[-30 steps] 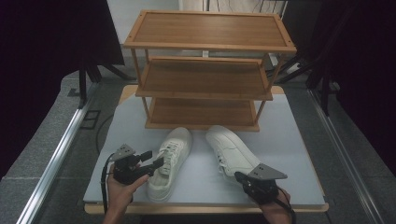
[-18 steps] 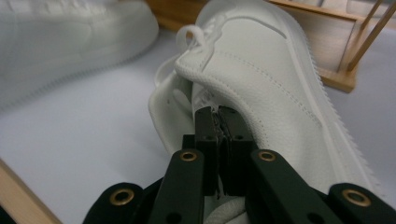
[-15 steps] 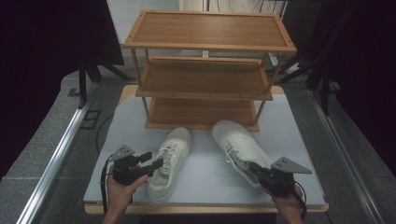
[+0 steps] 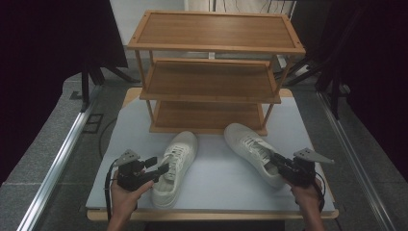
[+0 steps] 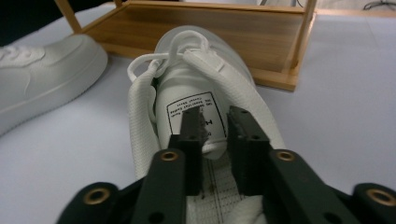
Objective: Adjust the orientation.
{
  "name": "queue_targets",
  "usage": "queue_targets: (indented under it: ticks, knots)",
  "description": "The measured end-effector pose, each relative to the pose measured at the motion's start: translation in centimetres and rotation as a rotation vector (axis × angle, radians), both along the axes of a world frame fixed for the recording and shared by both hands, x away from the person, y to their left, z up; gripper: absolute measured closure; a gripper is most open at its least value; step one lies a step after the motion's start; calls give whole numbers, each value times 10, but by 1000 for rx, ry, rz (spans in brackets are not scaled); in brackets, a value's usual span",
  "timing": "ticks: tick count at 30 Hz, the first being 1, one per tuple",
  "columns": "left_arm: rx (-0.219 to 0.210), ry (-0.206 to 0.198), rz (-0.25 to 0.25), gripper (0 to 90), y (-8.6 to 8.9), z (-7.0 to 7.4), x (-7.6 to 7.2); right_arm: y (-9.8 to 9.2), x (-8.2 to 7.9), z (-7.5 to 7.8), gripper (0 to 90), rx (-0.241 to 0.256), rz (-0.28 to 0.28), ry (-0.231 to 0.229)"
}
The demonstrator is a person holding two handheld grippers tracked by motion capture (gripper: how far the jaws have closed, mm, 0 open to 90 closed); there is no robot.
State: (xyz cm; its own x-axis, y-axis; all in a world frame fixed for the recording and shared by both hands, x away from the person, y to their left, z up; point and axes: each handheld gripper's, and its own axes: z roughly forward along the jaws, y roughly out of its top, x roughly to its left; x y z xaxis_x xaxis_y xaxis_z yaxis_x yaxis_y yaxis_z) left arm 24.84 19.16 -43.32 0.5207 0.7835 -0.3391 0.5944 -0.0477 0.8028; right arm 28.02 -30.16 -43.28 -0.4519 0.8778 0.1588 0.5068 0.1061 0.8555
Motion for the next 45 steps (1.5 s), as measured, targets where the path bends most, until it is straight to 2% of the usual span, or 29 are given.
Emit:
queue_targets:
  ticks: [1, 2, 4, 5, 6, 8, 9, 10, 14, 17, 18, 22, 29, 36, 37, 39, 40, 45]
  knots:
    - [1, 1, 0, 397, 0, -1, 0, -3, 2, -2, 680, 15, -6, 4]
    - [1, 3, 2, 396, 0, -1, 0, -7, 3, -5, 625, 3, -22, 12]
    - [-1, 4, 2, 396, 0, -1, 0, -8, 3, -5, 621, 6, -19, 7]
    - [-1, 4, 0, 396, -1, -1, 0, -10, 2, -5, 603, 31, -3, 2]
    - [-2, 2, -1, 396, -1, -1, 0, -10, 1, -4, 600, 34, -4, -3]
    - [-2, 0, -2, 397, 0, 0, -1, -7, -5, 4, 586, 16, 5, -38]
    - [-4, 0, -1, 397, 0, 0, -1, -7, -5, 4, 586, 16, 5, -38]
    - [-7, -1, 3, 397, 1, 0, -1, -3, -10, 11, 583, -9, 18, -67]
    - [-10, -2, 2, 397, 3, 0, -1, 2, -17, 19, 566, -43, 55, -79]
    - [-14, -3, 1, 397, 4, 1, -1, 5, -21, 21, 561, -73, 86, -64]
    - [-16, -3, 4, 397, 4, 1, -1, 4, -22, 18, 560, -84, 93, -42]
    - [-17, -1, 6, 397, 5, 0, 0, 3, -22, 13, 560, -93, 105, -21]
    - [-15, 7, 2, 397, 3, -2, 1, 12, -19, 6, 562, -109, 123, 4]
    - [-17, 5, 3, 397, 3, -1, 0, 20, -16, 0, 573, -154, 97, 8]
    - [-19, 4, 0, 397, 3, -1, 0, 24, -14, -1, 588, -188, 85, 5]
    - [-18, 5, -1, 397, 3, -1, 0, 24, -13, -1, 596, -197, 76, 10]
    - [-18, 6, -1, 397, 3, -1, 0, 22, -11, -1, 630, -192, 64, 29]
    - [-18, 7, -4, 397, 2, -2, 0, 20, -10, 0, 659, -176, 86, 45]
